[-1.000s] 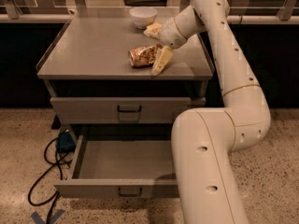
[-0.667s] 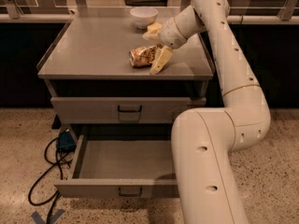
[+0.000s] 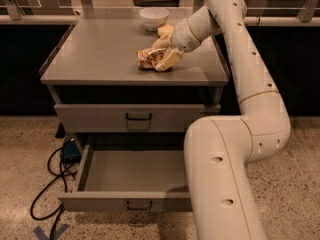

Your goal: Place orange can into middle drawer

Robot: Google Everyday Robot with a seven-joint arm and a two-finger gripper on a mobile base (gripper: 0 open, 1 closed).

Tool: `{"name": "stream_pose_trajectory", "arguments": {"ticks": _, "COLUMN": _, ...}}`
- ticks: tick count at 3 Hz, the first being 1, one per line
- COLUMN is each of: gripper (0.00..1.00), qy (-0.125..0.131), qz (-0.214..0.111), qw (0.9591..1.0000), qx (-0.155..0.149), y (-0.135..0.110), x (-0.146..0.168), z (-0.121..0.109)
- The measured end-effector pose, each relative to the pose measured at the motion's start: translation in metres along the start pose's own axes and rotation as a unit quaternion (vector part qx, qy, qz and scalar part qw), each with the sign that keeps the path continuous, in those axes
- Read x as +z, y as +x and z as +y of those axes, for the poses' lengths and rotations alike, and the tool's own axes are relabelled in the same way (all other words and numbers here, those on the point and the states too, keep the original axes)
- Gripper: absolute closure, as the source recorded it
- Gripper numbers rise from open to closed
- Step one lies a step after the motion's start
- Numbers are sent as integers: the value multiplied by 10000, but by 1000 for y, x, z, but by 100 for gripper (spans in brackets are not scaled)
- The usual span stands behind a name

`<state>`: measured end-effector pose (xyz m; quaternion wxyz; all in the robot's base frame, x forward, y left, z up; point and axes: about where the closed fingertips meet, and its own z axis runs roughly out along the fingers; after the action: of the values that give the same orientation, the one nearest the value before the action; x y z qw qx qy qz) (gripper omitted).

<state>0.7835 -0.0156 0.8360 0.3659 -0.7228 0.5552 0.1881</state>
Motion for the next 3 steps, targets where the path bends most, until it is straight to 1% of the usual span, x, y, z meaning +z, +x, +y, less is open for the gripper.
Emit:
{"name": "stream_pose_trajectory", "arguments": {"ticks": 1, "gripper": 88, "qy": 1, "qz": 1, "qw": 10000, "qx": 1, "y": 0, "x": 0, "z": 0}}
{"name": "stream_pose_trajectory", "arguments": {"ticks": 2, "gripper": 100, "qy": 73, "qz": 64, "qw": 9999, "qx": 50, "y": -1, "x": -8, "z": -2}}
{"name": "stream_pose_trajectory", "arguments": {"ticks": 3, "gripper": 100, "qy": 19, "qz": 136, "qw": 9998, "qx": 141, "y": -10, "x": -28, "z": 10}}
